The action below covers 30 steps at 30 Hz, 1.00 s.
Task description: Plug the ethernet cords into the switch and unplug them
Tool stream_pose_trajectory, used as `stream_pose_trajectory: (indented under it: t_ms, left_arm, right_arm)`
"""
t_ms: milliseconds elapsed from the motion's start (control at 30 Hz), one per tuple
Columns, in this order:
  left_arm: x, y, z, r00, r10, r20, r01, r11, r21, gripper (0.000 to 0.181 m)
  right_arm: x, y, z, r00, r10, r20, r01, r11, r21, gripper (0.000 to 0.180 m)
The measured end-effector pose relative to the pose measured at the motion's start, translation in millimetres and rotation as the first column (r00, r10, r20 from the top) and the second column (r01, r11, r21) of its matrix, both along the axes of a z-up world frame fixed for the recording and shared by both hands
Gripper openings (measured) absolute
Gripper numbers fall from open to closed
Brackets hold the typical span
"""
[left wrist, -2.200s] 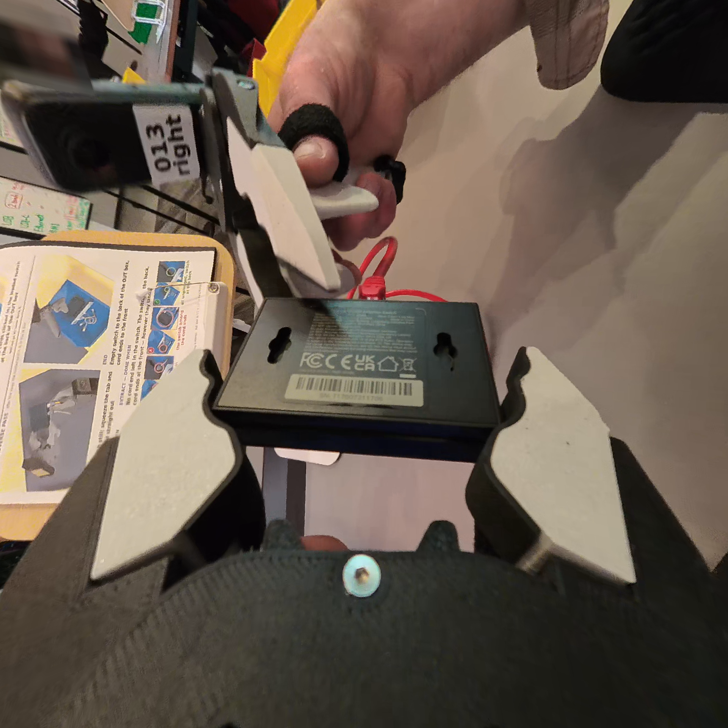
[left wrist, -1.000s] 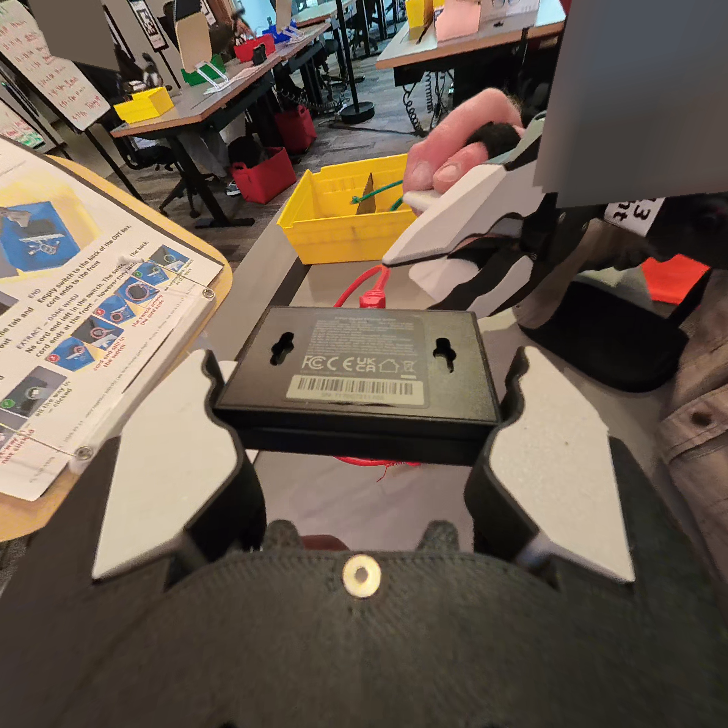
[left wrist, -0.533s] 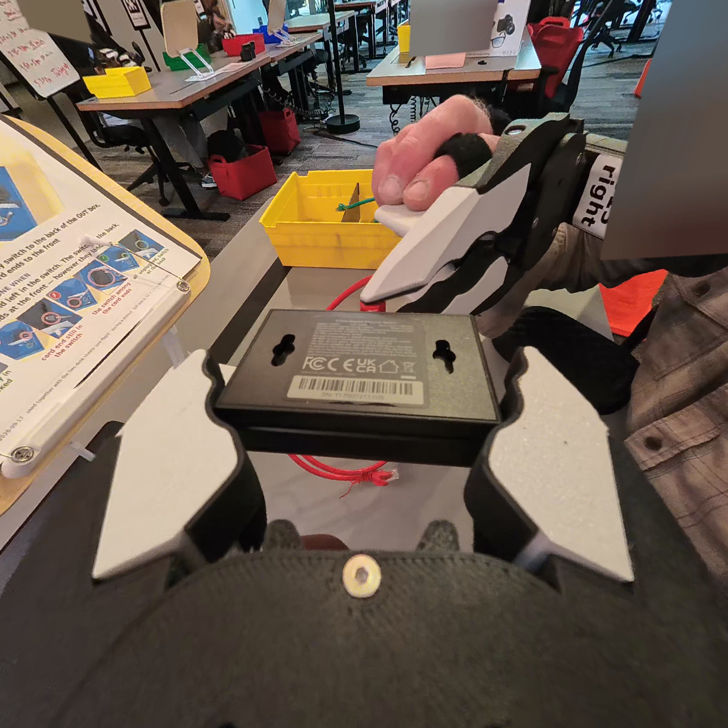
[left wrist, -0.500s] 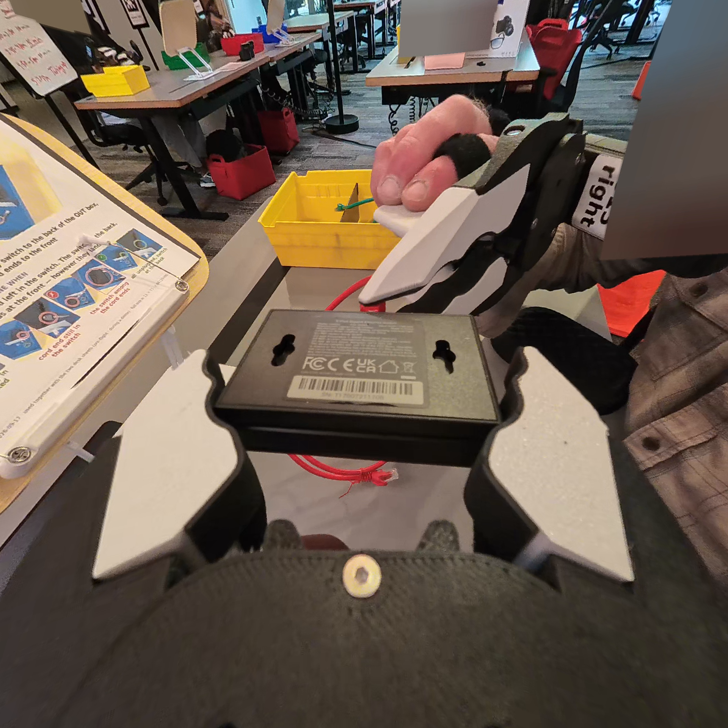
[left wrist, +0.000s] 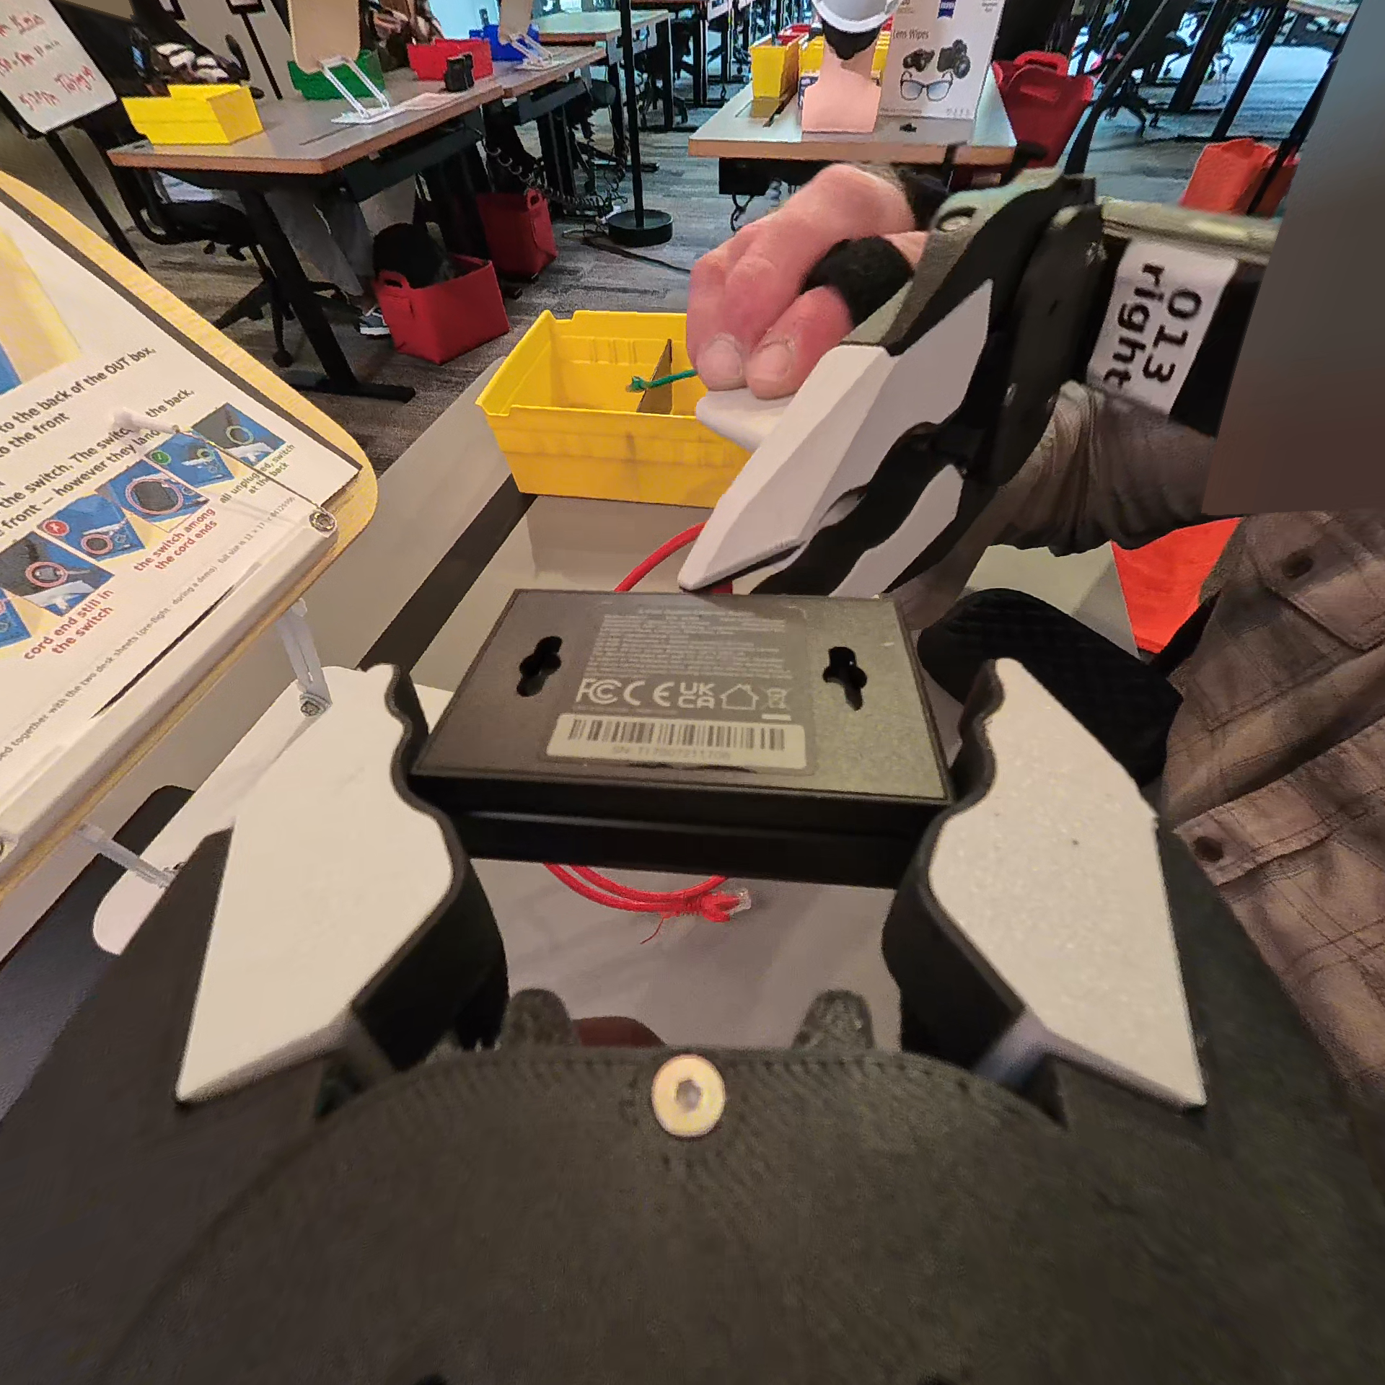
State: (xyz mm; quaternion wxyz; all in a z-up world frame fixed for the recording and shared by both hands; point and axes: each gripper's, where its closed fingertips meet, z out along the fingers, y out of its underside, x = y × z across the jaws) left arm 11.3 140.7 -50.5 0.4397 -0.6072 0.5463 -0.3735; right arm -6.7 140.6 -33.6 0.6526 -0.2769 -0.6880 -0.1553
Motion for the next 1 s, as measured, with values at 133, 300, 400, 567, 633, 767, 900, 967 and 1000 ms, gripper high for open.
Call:
stream_pose_trajectory:
  t_ms: [133, 300, 400, 567, 633, 767, 900, 967, 1000]
  left_arm:
    - [1.4, -0.6, 1.2, 1.0, -0.004, 0.002, 0.004, 1.0, -0.004, 0.132]
    - [3.0, -0.8, 1.9, 1.0, -0.008, 0.005, 0.008, 1.0, -0.013, 0.132]
    - [3.5, -0.6, 0.8, 1.0, -0.009, 0.002, 0.009, 1.0, -0.017, 0.132]
    - [3.5, -0.3, -0.1, 1.0, -0.008, -0.003, 0.008, 1.0, -0.022, 0.132]
    - [3.4, 0.4, 0.1, 1.0, -0.005, 0.0, 0.005, 1.0, -0.027, 0.132]
    - [3.2, 0.6, 3.7, 1.0, -0.003, 0.021, 0.004, 0.999, -0.036, 0.132]
    - [3.6, 0.8, 3.9, 0.999, 0.001, 0.043, 0.001, 0.998, -0.06, 0.132]
    - [3.7, 0.7, 6.2, 0.998, 0.003, 0.062, 0.002, 0.997, -0.073, 0.132]
    - [3.7, 0.1, 7.2, 0.998, 0.0, 0.069, 0.006, 0.997, -0.078, 0.131]
  right_arm:
    - [0.3, -0.3, 1.0, 0.999, 0.032, -0.008, -0.032, 0.997, -0.065, 0.016]
    - [2.1, -1.0, 1.3, 0.998, 0.058, -0.02, -0.06, 0.99, -0.125, 0.015]
    - [2.5, -1.1, 0.2, 0.998, 0.063, -0.014, -0.065, 0.988, -0.138, 0.014]
    - [2.6, -1.2, -1.1, 0.998, 0.059, 0.0, -0.059, 0.989, -0.139, 0.014]
    - [2.4, -0.6, -1.5, 0.999, 0.052, 0.008, -0.051, 0.991, -0.127, 0.014]
    - [1.7, -0.4, 2.2, 0.999, 0.033, -0.009, -0.033, 0.998, -0.056, 0.015]
    - [1.9, -0.7, 1.9, 1.0, -0.001, -0.013, 0.001, 1.0, -0.001, 0.015]
    - [2.4, -0.5, 2.9, 1.0, -0.009, -0.022, 0.01, 1.0, 0.02, 0.015]
    - [2.1, -1.2, 2.8, 1.0, -0.006, -0.027, 0.006, 1.0, 0.019, 0.015]
